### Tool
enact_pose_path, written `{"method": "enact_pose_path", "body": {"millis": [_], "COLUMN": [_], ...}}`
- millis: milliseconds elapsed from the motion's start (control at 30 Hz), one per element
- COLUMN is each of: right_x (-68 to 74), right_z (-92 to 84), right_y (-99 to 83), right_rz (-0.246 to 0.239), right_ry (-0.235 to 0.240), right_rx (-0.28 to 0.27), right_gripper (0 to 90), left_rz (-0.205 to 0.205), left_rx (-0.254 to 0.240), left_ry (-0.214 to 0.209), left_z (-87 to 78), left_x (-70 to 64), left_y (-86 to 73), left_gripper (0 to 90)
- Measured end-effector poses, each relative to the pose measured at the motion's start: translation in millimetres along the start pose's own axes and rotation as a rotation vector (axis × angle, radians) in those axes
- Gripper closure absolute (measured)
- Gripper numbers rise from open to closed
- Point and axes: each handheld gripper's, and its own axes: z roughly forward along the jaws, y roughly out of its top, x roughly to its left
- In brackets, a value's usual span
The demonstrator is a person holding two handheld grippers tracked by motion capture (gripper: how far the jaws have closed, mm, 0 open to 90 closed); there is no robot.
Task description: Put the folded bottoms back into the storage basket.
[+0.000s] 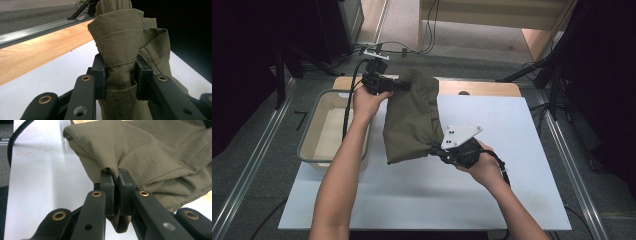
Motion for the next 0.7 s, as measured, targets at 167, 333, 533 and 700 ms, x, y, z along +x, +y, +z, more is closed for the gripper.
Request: {"method": "enact_pose_path", "body": {"millis": [167, 333, 533, 700], "right_x": [1.1, 1.7, 3.5, 5.0], "right_z": [3.4, 6.8, 10.8, 14.3], "right_y": [5.6, 10.3, 16.3, 21.2], "right_rz": [-0.006, -0.010, -0.015, -0.021], "right_ry": [0.008, 0.013, 0.013, 0.017], "right_rx": [-0.001, -0.002, -0.005, -0.004], "right_gripper": [82.6, 82.6, 82.6, 82.6], "left_rz": [0.002, 0.007, 0.006, 0.005], "left_rx": [-0.003, -0.004, -0.003, 0.001], "left_ry": [0.005, 0.012, 0.021, 0.027], "left_z": [-6.1, -11.9, -16.5, -19.1], "left_x": [2.0, 3.6, 5.9, 9.1], "left_y": [0.7, 1.1, 1.1, 0.3], "left_gripper": [69.4, 69.4, 69.4, 69.4]}}
